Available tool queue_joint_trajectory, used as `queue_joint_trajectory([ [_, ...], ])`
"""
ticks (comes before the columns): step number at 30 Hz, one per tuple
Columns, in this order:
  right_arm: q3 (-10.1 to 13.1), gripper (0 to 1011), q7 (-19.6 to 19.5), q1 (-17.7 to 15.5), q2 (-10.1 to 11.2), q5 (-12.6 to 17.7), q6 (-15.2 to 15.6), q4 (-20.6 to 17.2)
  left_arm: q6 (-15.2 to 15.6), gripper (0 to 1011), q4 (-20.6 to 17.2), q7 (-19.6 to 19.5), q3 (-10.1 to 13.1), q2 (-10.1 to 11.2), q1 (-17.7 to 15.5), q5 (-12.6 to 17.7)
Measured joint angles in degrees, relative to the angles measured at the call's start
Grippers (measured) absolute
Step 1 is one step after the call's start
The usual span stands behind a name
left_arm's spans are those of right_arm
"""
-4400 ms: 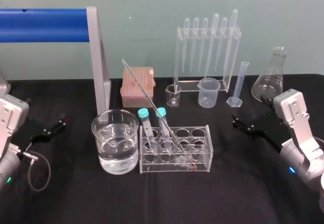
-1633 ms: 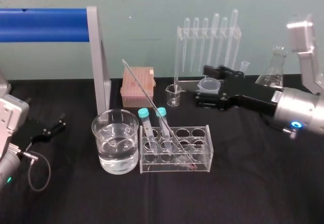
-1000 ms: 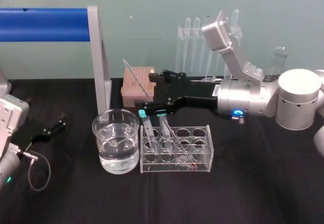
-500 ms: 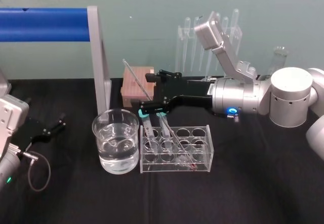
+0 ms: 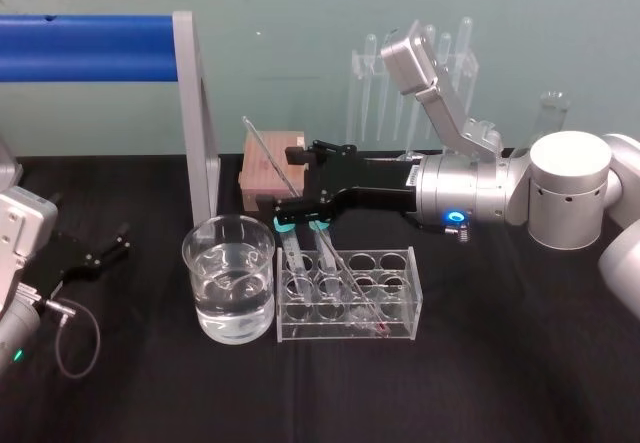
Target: Hold the thermometer with one hand and immerse one end into the beaker, then reinsert it into the test tube rack.
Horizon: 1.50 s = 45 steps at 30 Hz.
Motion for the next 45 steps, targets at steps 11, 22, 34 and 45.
queue_joint_trajectory([
  [11,-0.3,1003,-0.1,0.2,-0.2,0.0,0.0,0.2,0.0,1008,0.0,0.0,0.0,0.0,0.0,0.0],
  [22,-0.2,852,-0.1,0.1,-0.1,0.1,0.0,0.1,0.0,1008,0.0,0.0,0.0,0.0,0.0,0.0],
  [34,-0.1,481,-0.1,0.1,-0.1,0.1,0.0,0.1,0.0,1008,0.0,0.0,0.0,0.0,0.0,0.0],
  [45,-0.1,140,-0.1,0.1,-0.1,0.1,0.0,0.1,0.0,1008,0.0,0.0,0.0,0.0,0.0,0.0],
])
